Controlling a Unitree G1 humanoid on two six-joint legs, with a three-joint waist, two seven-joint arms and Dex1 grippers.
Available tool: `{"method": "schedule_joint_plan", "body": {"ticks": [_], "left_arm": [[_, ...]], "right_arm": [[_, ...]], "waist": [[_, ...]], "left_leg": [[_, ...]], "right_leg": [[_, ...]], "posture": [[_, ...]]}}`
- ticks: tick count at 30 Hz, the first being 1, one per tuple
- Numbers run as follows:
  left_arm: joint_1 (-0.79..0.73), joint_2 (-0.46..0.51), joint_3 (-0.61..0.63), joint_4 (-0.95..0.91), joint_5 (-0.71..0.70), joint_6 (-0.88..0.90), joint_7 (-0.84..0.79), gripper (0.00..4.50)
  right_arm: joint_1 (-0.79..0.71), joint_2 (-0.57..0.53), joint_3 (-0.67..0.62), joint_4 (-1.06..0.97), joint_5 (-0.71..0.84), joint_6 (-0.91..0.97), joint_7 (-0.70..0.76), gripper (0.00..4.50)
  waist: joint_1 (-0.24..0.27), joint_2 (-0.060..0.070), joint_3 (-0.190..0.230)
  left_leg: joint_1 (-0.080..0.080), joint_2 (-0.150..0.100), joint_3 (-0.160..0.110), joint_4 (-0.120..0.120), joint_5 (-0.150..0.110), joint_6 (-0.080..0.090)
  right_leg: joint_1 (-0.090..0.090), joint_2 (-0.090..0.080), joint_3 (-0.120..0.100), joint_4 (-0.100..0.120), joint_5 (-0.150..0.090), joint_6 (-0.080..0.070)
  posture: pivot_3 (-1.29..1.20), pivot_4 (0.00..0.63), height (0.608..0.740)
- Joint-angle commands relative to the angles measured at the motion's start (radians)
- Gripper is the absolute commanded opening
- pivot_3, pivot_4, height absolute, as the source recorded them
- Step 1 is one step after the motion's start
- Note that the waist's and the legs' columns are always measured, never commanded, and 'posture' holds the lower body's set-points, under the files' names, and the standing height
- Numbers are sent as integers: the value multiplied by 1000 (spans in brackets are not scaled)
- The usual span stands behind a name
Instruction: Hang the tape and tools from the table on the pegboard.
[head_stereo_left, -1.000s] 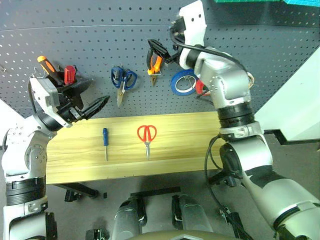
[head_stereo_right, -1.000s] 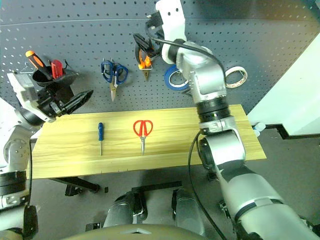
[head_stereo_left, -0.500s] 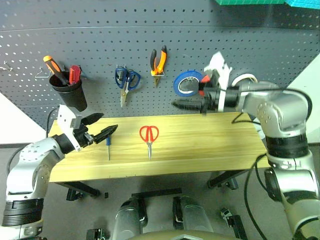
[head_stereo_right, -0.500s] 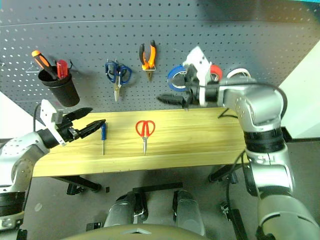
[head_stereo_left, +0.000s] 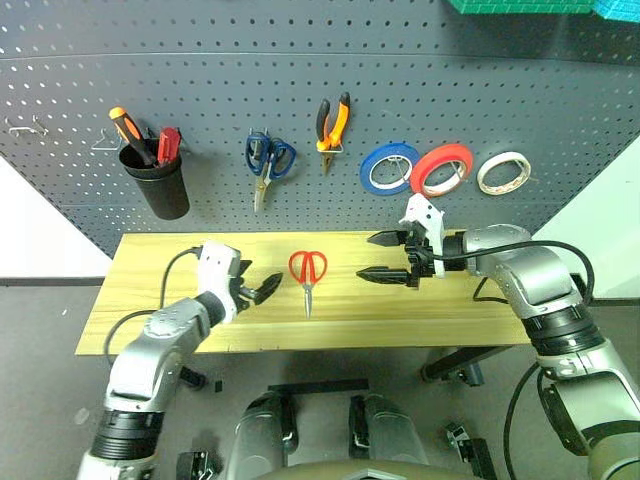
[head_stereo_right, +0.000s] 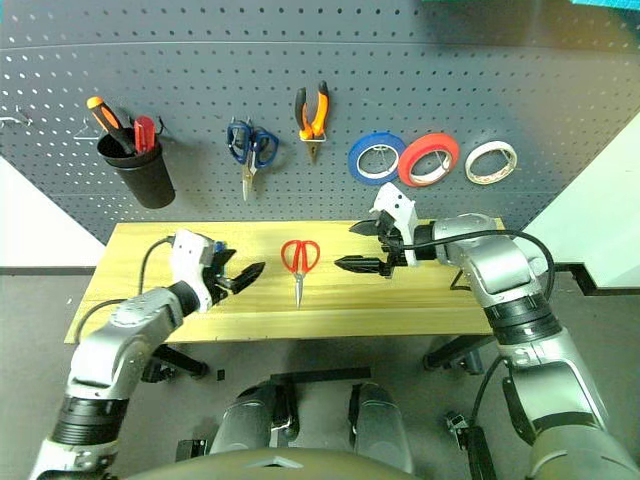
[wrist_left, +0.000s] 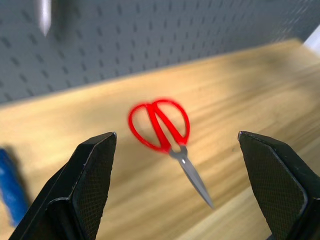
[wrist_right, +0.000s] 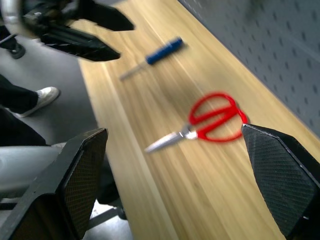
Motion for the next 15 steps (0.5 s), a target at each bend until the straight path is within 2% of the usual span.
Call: {"method": "schedule_joint_plan", "body": {"ticks": [1,15], "left_arm": [[-83,-67,-12,16,59,76,126,4096],[-300,-355,3,290,158,240,372,4096]], "right_arm": [[-35,2,-8,45,-27,-65,28,4490],[-141,-10,2,300,-142,-212,113,4490]], "waist": [[0,2,22],[-8,2,143]], "left_leg": [[0,0,0,1,0,0],[-3,0,-2,8,1,4]], "right_leg": [[0,0,0,0,0,0],[3,-1,1,4,0,1]], "posture": [[-47,307,730],[-108,418,730]]}}
